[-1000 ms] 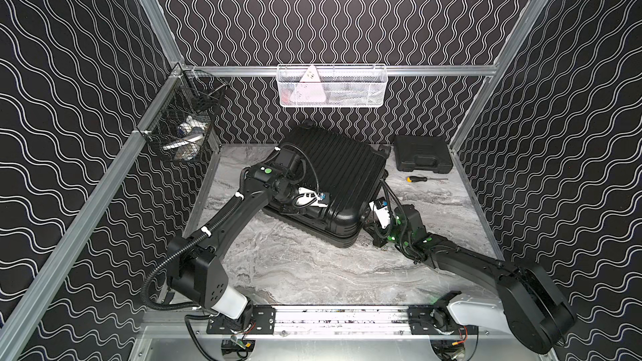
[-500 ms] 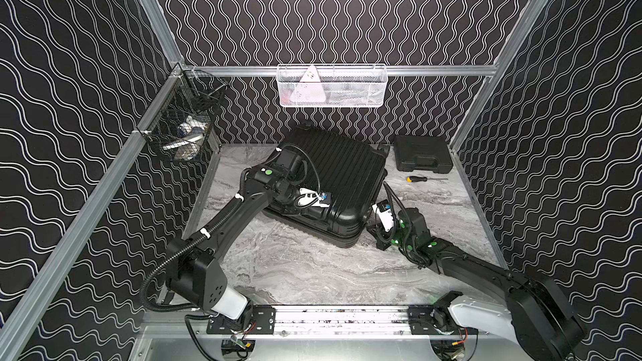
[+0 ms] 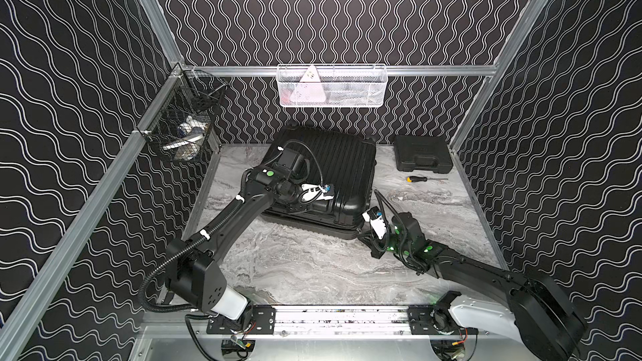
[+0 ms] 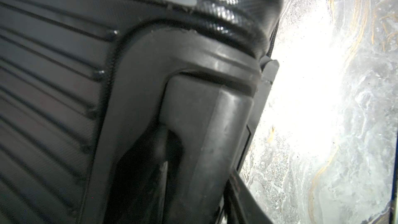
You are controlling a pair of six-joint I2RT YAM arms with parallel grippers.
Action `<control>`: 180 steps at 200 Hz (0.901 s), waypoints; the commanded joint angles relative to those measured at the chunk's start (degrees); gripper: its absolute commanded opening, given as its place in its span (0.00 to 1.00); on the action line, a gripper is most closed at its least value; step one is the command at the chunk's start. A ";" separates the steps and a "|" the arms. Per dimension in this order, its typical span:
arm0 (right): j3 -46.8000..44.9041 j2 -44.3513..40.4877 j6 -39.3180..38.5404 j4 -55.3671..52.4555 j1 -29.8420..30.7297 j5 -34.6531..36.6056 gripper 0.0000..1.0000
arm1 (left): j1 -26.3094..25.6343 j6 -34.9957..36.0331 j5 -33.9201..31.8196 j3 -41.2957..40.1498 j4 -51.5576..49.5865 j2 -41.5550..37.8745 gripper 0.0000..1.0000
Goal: Close the suitcase zippers
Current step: Zip the zipper on the suitcase.
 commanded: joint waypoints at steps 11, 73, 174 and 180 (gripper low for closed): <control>0.65 1.03 -1.19 2.35 2.85 -3.87 0.00 | -0.68 -15.01 -5.72 0.71 9.00 -0.13 0.31; 1.63 3.53 2.42 7.31 6.23 3.62 0.00 | -4.05 -22.85 -3.62 -0.26 9.05 -0.48 0.31; 3.71 6.55 2.53 6.88 7.07 10.49 0.00 | -10.34 -34.22 -9.56 5.91 6.05 7.35 0.29; 3.96 6.80 2.15 6.95 7.07 10.20 0.00 | -10.63 -35.16 -9.94 6.71 5.37 8.24 0.29</control>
